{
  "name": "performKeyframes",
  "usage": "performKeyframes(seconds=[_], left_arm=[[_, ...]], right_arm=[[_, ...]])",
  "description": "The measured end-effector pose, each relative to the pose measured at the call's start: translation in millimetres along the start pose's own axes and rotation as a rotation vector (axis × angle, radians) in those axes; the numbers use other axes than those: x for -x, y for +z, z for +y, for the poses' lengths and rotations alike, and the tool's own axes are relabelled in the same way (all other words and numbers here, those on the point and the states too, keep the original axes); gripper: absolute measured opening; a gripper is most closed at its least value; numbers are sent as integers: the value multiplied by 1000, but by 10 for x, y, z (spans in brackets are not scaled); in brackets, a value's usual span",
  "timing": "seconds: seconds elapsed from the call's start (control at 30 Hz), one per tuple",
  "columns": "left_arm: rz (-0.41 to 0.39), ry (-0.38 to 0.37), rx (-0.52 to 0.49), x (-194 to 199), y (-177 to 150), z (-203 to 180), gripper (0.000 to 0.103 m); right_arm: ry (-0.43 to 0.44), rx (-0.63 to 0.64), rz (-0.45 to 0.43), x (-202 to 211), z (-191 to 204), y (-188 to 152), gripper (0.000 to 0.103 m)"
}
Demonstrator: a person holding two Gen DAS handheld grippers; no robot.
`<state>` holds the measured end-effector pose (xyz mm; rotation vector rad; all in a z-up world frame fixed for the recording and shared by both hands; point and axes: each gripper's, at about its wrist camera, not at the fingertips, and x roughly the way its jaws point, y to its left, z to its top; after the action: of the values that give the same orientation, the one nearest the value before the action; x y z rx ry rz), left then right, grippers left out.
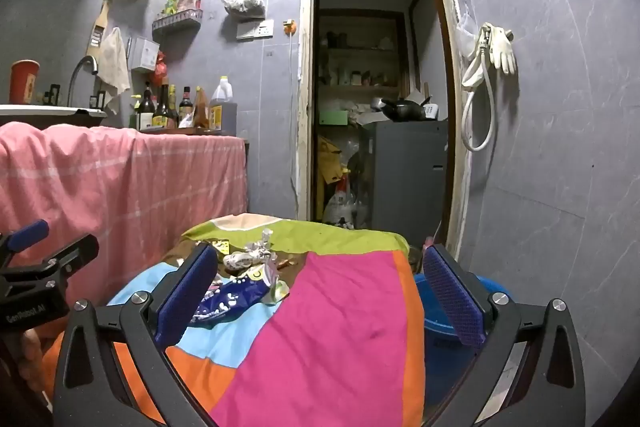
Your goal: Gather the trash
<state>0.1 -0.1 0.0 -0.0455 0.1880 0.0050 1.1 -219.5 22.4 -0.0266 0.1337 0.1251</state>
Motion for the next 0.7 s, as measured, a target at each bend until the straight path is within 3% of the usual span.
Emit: performKeyframes(seconds=[0.7], left_arm=[[5,-5,-1,-35,-36,-24,102]], right_arm=[[1,-4,9,-16,3,-7,103]])
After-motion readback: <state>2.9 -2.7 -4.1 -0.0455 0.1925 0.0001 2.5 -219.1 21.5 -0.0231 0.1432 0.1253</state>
